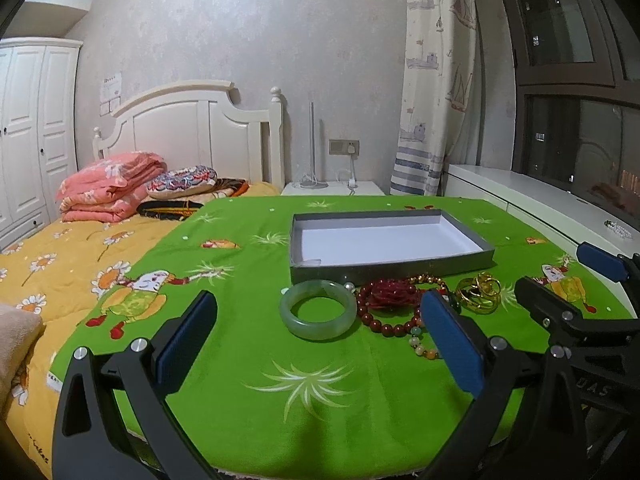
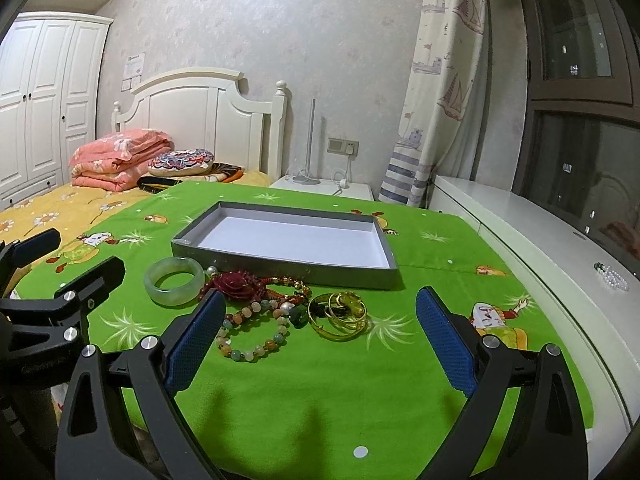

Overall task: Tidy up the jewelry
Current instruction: 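Move both tools toward the jewelry lying beside the gray tray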

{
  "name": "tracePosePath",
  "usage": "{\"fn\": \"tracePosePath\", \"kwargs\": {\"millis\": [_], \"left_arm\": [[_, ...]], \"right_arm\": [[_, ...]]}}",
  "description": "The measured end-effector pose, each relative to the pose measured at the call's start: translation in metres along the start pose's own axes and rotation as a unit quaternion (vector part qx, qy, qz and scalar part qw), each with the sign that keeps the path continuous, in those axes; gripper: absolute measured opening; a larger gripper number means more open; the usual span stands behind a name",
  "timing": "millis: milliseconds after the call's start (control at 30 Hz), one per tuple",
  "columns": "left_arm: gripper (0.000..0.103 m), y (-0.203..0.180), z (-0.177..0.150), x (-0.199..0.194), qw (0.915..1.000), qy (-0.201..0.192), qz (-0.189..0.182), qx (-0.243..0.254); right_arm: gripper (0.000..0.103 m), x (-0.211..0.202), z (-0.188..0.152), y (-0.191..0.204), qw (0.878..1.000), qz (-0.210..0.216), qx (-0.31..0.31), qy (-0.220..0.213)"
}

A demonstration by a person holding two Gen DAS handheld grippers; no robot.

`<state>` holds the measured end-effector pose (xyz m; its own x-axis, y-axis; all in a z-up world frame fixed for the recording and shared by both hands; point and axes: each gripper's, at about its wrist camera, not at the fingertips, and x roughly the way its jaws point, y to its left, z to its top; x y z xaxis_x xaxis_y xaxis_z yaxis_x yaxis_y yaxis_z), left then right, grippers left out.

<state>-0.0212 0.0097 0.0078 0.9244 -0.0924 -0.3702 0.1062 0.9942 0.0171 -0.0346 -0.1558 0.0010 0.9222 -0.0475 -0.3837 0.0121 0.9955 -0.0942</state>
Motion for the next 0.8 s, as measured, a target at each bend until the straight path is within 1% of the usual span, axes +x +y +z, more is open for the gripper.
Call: {"fn": "tracePosePath", "kwargs": {"millis": [200,400,500,633,700,800], "left_arm": [[0.099,-0.001,0.0,-0.001,0.9998,0.013,0.003,0.014],[0.099,0.007,-0.004,0.0,0.9996,0.025,0.014,0.005],[0.099,0.008,-0.004,0.002,0.9991,0.041,-0.003,-0.002],[0.099,0.01,-0.006,0.001,0.999,0.041,-0.015,-0.008],[0.099,0.008,-0.008,0.001,0.9985,0.04,-0.037,-0.004],[0.099,0.007,-0.009,0.006,0.9991,0.03,-0.029,0.004]], "right_arm": [[0.09,-0.005,0.001,0.0,1.0,0.005,-0.001,-0.009],[0.09,-0.001,0.0,-0.009,1.0,-0.003,0.009,0.004],[0.09,0.002,-0.001,-0.014,1.0,-0.005,0.011,0.009],[0.09,0.01,-0.007,-0.018,1.0,0.002,0.019,0.023],[0.09,0.015,-0.01,-0.017,0.999,0.005,0.016,0.033],[0.09,0.023,-0.013,-0.017,0.999,0.01,0.02,0.045]]}}
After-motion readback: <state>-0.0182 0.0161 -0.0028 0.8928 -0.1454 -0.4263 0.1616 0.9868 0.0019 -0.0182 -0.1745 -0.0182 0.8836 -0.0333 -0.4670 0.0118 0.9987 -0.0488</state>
